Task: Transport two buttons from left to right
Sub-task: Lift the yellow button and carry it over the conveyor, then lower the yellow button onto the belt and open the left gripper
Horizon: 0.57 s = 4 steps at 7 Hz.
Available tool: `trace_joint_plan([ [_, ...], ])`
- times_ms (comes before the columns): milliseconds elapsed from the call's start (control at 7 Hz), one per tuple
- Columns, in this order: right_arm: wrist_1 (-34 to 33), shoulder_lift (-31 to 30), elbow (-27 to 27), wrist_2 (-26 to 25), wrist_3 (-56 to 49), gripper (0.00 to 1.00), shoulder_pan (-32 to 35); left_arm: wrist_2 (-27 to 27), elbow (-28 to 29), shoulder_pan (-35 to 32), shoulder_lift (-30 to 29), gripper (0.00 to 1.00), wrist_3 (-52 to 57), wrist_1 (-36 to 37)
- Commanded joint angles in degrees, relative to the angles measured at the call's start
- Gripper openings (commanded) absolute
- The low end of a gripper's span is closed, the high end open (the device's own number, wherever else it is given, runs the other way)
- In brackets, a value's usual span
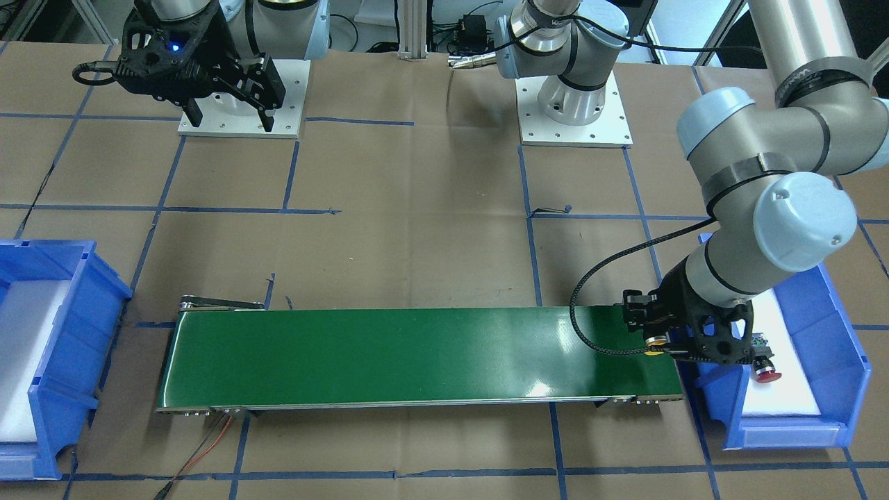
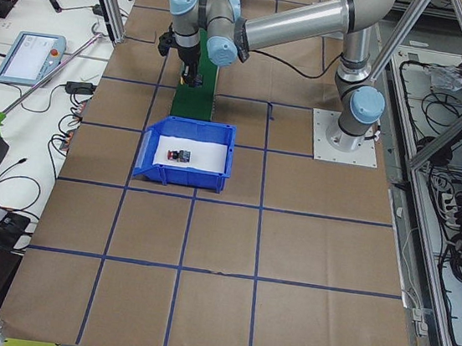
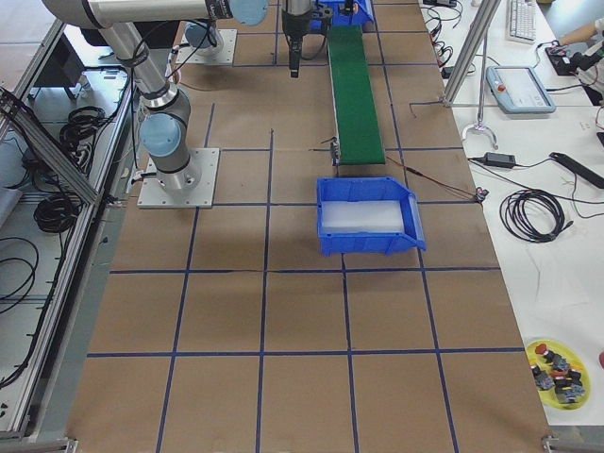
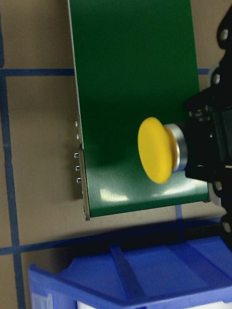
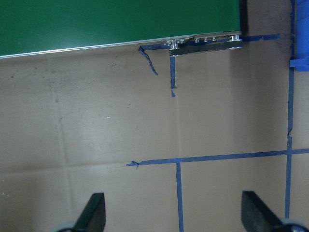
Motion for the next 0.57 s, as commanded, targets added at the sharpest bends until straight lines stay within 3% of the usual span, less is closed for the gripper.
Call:
trace_joint_plan([
  [0,0.08,-0.01,0.06,0.00,0.00,1.00,0.00,-0.01,-4.61,-0.29,-0.93,0.14,0.16,4.91],
  [429,-0.09,-0.01,0.06,0.09,0.00,1.00,0.00,-0.10,-4.98,-0.38,-3.38,0.14,1.57,7.38],
])
